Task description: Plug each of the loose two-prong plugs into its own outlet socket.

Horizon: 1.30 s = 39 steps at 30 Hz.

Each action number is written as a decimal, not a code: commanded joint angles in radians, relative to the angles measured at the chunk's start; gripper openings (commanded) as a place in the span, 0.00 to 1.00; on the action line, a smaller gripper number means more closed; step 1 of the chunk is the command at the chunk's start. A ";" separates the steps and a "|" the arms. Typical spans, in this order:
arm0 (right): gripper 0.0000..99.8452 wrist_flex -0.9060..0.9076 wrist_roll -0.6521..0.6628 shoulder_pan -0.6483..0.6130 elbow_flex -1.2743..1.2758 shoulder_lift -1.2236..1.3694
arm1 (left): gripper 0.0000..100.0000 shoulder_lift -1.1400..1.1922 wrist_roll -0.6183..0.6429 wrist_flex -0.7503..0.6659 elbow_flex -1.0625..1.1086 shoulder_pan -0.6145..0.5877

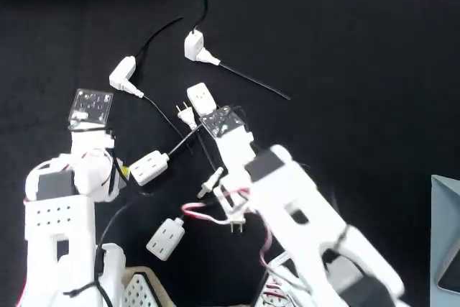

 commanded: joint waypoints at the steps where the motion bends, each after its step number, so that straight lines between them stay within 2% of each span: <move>1: 0.13 0.044 -0.061 -0.020 -0.128 0.145 | 0.23 -0.051 0.011 -0.063 0.071 -0.010; 9: 0.13 0.021 -0.153 -0.107 -0.157 0.262 | 0.23 -0.061 0.011 -0.153 0.180 -0.012; 16: 0.13 -0.044 -0.164 -0.107 -0.166 0.409 | 0.23 -0.061 0.008 -0.183 0.231 -0.012; 25: 0.13 -0.044 -0.155 -0.021 -0.199 0.564 | 0.23 -0.061 0.005 -0.222 0.263 -0.012; 27: 0.09 -0.044 -0.137 -0.021 -0.199 0.579 | 0.23 -0.061 0.005 -0.222 0.265 -0.012; 29: 0.01 -0.043 -0.110 -0.021 -0.203 0.575 | 0.23 -0.061 0.005 -0.222 0.265 -0.012; 34: 0.01 0.026 -0.071 0.011 -0.216 0.443 | 0.23 -0.061 0.005 -0.221 0.265 -0.012; 39: 0.01 0.210 0.078 0.141 -0.303 0.185 | 0.23 -0.061 0.005 -0.221 0.266 -0.012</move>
